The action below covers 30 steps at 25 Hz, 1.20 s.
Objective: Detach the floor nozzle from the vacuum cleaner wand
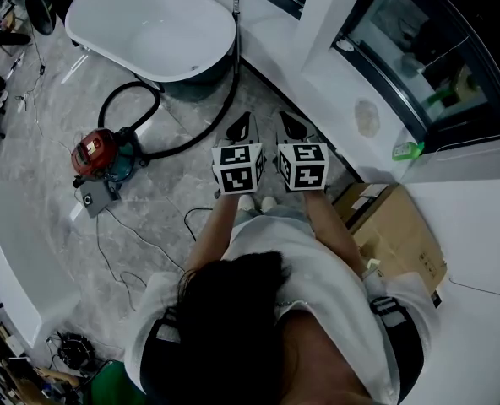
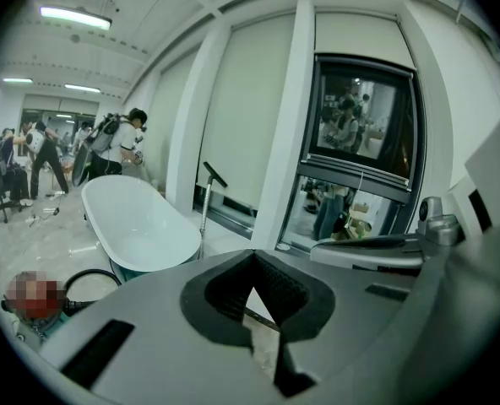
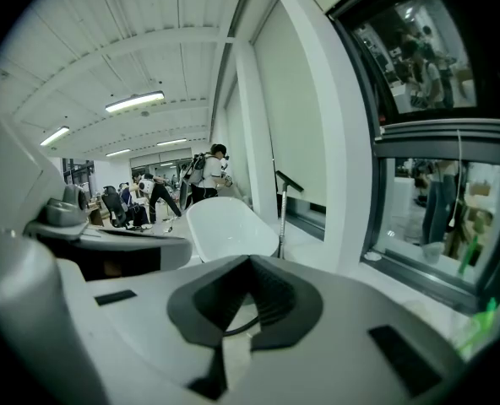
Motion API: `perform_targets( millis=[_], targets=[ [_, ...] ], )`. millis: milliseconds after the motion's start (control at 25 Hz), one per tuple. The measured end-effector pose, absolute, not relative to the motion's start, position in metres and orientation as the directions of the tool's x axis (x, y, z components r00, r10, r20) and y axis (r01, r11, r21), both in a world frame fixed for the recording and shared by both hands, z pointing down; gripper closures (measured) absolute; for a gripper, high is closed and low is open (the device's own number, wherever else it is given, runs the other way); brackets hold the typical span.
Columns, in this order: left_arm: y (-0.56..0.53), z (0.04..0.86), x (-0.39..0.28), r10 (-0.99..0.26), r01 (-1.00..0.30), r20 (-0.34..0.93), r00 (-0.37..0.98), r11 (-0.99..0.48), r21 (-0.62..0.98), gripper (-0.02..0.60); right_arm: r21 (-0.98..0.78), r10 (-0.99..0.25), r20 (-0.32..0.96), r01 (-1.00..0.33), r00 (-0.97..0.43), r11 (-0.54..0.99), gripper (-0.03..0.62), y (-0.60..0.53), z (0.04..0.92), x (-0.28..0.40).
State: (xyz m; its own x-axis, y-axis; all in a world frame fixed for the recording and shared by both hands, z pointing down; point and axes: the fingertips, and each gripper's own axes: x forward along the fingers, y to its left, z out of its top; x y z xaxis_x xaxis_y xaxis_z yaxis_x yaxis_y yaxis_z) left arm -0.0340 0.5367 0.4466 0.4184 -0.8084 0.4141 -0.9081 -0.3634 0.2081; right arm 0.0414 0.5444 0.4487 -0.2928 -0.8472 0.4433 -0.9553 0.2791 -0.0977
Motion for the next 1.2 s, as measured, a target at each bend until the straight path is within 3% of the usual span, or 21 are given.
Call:
perform_targets(
  millis=[1200],
  targets=[
    [0.511,0.45,-0.073,-0.795,-0.893,0.408,0.449,-0.393,0.217,0.578,-0.091,-0.863,0.432,-0.964,-0.263,0.248,0.579,0.523,0.454,0.004]
  ],
)
